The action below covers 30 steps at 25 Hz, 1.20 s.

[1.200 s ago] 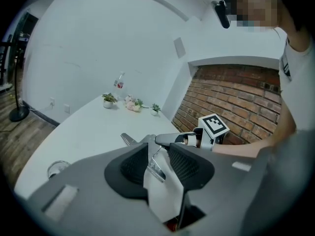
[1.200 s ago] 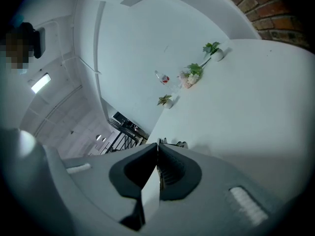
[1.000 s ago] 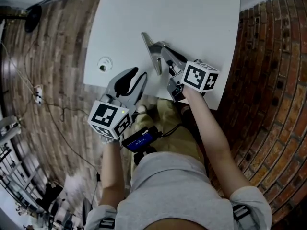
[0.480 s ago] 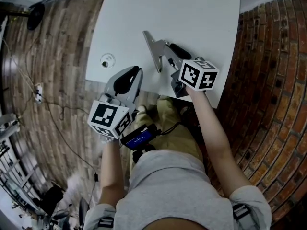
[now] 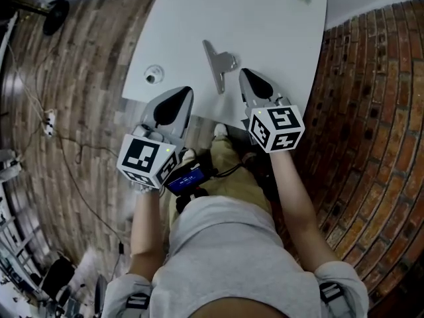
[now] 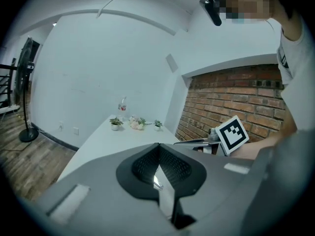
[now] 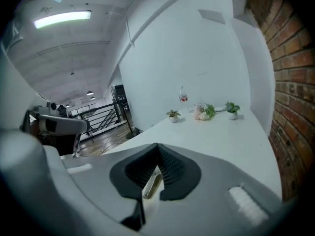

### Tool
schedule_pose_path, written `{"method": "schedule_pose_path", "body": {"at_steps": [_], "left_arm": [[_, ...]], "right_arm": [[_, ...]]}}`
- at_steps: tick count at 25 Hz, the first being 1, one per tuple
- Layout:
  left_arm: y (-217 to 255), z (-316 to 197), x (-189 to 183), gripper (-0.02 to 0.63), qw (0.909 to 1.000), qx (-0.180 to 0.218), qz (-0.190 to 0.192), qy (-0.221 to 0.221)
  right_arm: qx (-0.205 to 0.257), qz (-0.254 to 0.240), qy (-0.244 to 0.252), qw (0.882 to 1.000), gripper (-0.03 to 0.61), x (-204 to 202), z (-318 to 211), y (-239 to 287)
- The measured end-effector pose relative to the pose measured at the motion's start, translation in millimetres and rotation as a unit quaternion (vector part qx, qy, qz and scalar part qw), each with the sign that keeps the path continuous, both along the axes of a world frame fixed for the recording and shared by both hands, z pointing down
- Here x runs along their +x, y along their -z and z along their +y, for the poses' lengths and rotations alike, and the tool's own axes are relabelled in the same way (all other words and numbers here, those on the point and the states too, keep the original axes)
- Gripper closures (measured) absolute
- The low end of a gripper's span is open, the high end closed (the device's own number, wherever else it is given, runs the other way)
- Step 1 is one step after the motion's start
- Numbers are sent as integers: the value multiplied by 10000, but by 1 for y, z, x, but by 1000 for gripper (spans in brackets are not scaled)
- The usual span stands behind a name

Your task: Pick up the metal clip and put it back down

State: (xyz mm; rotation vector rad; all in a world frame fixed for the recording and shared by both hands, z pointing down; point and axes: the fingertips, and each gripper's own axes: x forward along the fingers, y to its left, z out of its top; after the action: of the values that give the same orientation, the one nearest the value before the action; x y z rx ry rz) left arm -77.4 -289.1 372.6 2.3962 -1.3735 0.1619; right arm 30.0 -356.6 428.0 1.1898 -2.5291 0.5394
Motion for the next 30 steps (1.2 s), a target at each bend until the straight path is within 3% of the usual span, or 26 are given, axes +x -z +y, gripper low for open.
{"method": "schedule_pose_path", "body": {"at_steps": [5, 12, 30], "left_arm": [[18, 18, -2, 603, 9996, 247, -125, -18], [55, 41, -4, 601, 9970, 722, -282, 5], [76, 81, -19, 601, 9950, 921, -362, 107]], "right_arm": [[521, 56, 111, 9986, 577, 1, 24, 37], [912, 70, 282, 9954, 577, 13, 61, 75], [1624, 197, 64, 9865, 578, 38, 104, 120]]}}
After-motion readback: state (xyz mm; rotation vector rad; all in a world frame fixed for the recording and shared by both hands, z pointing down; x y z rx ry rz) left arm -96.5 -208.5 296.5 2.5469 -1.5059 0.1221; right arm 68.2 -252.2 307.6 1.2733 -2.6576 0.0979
